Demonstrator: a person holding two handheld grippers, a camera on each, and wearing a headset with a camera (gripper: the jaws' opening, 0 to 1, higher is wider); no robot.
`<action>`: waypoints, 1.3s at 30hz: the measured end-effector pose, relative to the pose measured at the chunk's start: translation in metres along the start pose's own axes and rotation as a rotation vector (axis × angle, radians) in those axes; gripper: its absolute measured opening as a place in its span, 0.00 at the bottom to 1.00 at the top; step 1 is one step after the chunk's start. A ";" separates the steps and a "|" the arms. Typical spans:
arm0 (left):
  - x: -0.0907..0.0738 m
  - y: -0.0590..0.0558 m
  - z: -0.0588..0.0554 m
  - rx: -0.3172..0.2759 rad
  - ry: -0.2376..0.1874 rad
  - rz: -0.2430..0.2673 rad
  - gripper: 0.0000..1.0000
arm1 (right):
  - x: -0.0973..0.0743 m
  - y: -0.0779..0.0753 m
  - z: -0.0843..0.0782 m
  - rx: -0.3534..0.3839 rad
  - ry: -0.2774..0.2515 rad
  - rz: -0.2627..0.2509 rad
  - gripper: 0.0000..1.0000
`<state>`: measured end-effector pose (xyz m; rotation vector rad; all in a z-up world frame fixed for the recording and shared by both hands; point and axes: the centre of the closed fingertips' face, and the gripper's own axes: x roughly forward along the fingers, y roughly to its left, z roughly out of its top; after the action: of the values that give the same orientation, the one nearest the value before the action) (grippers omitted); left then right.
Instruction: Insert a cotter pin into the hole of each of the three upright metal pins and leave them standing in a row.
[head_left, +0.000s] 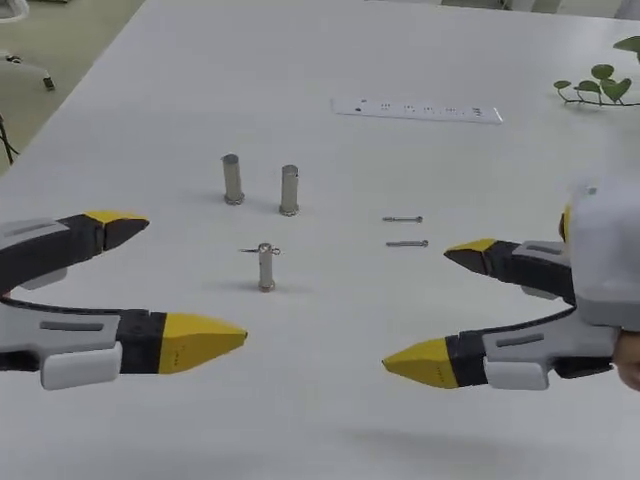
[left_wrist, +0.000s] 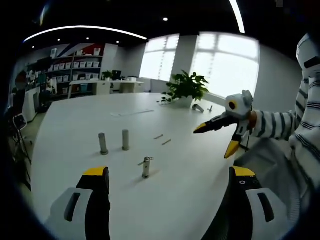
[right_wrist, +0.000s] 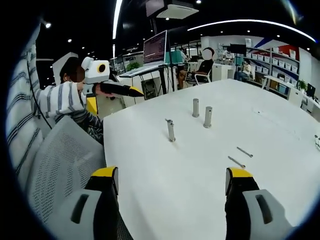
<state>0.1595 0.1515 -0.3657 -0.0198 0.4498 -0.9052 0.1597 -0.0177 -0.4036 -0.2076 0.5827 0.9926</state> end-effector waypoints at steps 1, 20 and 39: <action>-0.001 0.002 0.000 0.001 0.003 0.001 0.99 | -0.003 -0.003 -0.001 0.003 0.001 -0.024 0.86; 0.018 0.077 0.024 0.008 -0.057 0.085 0.98 | -0.041 -0.040 -0.019 0.165 -0.033 -0.283 0.85; 0.068 0.155 0.014 0.013 -0.011 0.201 0.81 | -0.064 -0.038 -0.042 0.232 -0.008 -0.391 0.83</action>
<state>0.3176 0.1940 -0.4091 0.0323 0.4274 -0.7098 0.1499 -0.1025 -0.4071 -0.1051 0.6160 0.5426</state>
